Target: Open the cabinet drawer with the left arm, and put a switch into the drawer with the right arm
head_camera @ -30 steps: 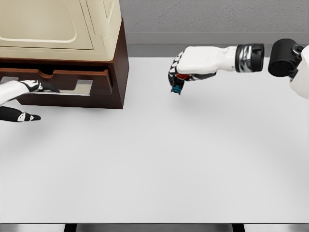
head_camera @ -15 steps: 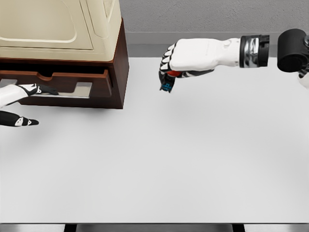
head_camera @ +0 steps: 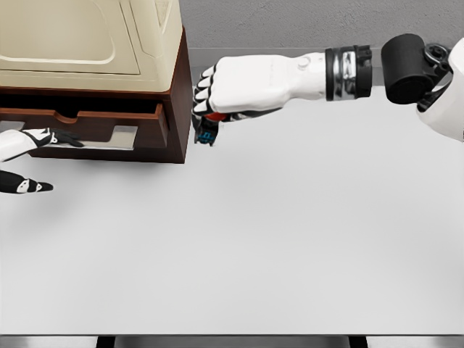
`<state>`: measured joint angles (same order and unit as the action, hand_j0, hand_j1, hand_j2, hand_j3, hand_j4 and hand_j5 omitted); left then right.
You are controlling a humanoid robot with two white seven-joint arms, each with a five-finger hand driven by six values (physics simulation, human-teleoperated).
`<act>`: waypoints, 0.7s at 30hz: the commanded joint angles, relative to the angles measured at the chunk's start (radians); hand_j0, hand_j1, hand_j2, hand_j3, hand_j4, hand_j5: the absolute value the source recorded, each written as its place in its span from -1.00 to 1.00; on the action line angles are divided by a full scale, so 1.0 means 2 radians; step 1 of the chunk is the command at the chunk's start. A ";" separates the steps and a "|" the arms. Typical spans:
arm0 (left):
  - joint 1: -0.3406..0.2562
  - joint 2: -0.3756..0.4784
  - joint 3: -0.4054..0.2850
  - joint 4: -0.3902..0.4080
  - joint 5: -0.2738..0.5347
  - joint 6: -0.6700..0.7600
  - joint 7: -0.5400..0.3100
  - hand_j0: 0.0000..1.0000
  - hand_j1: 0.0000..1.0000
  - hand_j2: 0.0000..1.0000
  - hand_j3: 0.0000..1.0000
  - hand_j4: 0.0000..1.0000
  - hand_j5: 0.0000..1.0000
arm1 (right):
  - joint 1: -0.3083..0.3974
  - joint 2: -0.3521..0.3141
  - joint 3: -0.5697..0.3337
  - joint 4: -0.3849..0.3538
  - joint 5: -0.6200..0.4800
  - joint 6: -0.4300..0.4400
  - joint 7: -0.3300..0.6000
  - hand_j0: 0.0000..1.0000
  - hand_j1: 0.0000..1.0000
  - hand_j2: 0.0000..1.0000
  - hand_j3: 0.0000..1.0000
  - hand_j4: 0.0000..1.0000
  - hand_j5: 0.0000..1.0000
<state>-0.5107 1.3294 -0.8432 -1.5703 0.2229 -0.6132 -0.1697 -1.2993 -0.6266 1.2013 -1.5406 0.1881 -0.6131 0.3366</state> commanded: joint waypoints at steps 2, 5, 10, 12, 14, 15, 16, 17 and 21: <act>0.000 0.003 0.002 -0.001 0.009 0.001 0.001 0.63 0.63 0.63 0.63 0.63 0.63 | 0.000 0.007 0.000 -0.001 -0.007 0.001 -0.002 0.08 0.08 0.08 0.08 0.08 0.08; 0.000 0.004 0.002 -0.001 0.010 0.001 0.001 0.62 0.62 0.62 0.62 0.62 0.62 | 0.001 0.006 0.000 0.000 -0.007 0.001 -0.002 0.08 0.08 0.08 0.08 0.08 0.08; 0.000 0.004 0.003 -0.002 0.011 0.001 0.001 0.58 0.58 0.58 0.58 0.58 0.58 | 0.002 0.006 0.001 0.022 -0.007 0.001 0.000 0.08 0.08 0.08 0.08 0.08 0.08; 0.000 0.012 0.002 -0.003 0.016 0.001 0.001 0.58 0.58 0.58 0.58 0.58 0.58 | 0.002 0.006 0.001 0.025 -0.007 0.001 0.000 0.08 0.08 0.08 0.08 0.08 0.08; 0.001 0.013 0.001 -0.005 0.016 0.001 0.001 0.58 0.58 0.58 0.58 0.58 0.58 | 0.002 0.006 0.001 0.032 -0.007 0.001 0.000 0.08 0.08 0.08 0.08 0.08 0.08; 0.001 0.014 0.001 -0.005 0.016 0.001 0.001 0.58 0.58 0.58 0.58 0.58 0.58 | 0.002 0.007 0.001 0.032 -0.007 0.001 0.000 0.08 0.08 0.08 0.08 0.08 0.08; 0.003 0.019 0.002 -0.005 0.018 0.001 0.001 0.58 0.58 0.58 0.58 0.58 0.58 | 0.002 0.008 0.002 0.033 -0.007 0.001 0.000 0.08 0.08 0.08 0.08 0.08 0.08; 0.003 0.019 0.002 -0.005 0.019 0.001 0.001 0.57 0.57 0.57 0.57 0.57 0.57 | 0.001 0.008 0.003 0.038 -0.007 0.001 0.000 0.08 0.08 0.08 0.08 0.08 0.08; 0.006 0.019 0.002 -0.006 0.020 0.001 0.001 0.56 0.56 0.56 0.56 0.56 0.56 | -0.004 0.016 0.004 0.046 -0.007 0.001 0.000 0.08 0.08 0.08 0.08 0.08 0.08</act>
<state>-0.4985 1.3633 -0.8429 -1.5822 0.2521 -0.6129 -0.1684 -1.3085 -0.5982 1.2096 -1.4558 0.1811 -0.6128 0.3379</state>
